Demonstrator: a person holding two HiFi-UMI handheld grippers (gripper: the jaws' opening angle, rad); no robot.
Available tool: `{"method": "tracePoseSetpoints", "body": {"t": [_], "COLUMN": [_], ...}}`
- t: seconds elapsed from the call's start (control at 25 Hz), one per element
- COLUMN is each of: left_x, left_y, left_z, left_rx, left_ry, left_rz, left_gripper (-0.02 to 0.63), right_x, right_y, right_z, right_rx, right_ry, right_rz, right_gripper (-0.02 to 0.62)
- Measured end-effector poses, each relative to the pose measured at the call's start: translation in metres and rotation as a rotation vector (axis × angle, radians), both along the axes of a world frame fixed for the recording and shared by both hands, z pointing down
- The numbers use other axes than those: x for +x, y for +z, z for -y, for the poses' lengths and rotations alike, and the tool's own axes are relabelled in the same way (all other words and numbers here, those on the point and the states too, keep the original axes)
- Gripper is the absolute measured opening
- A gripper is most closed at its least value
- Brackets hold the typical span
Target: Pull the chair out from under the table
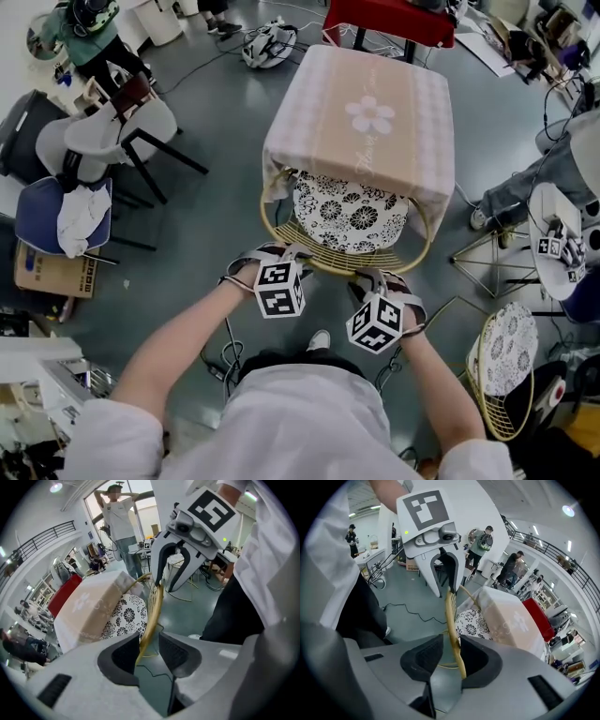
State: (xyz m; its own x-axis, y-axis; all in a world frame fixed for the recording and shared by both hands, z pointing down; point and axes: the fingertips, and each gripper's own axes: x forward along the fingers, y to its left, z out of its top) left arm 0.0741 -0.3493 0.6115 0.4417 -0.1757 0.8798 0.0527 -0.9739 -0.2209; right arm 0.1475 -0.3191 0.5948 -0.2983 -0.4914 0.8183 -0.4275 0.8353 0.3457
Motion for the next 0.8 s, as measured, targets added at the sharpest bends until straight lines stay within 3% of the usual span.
{"method": "tracePoseSetpoints", "body": {"t": [0.36,0.64,0.8], "left_x": [0.002,0.007,0.007], "left_y": [0.016,0.031,0.033], "left_z": [0.009,0.01,0.012], "left_rx": [0.067,0.074,0.077], "left_ry": [0.109,0.166,0.167], "left_rz": [0.1,0.165,0.167], "left_gripper": [0.125,0.123,0.089], "right_x": [0.003,0.005,0.001], "right_y": [0.015,0.034,0.036], "right_z": [0.011,0.01,0.014], "right_rx": [0.007,-0.01,0.013], "right_ry": [-0.112,-0.173,-0.183], "right_rz": [-0.102,-0.149,-0.148], "right_gripper": [0.101,0.1,0.048]}}
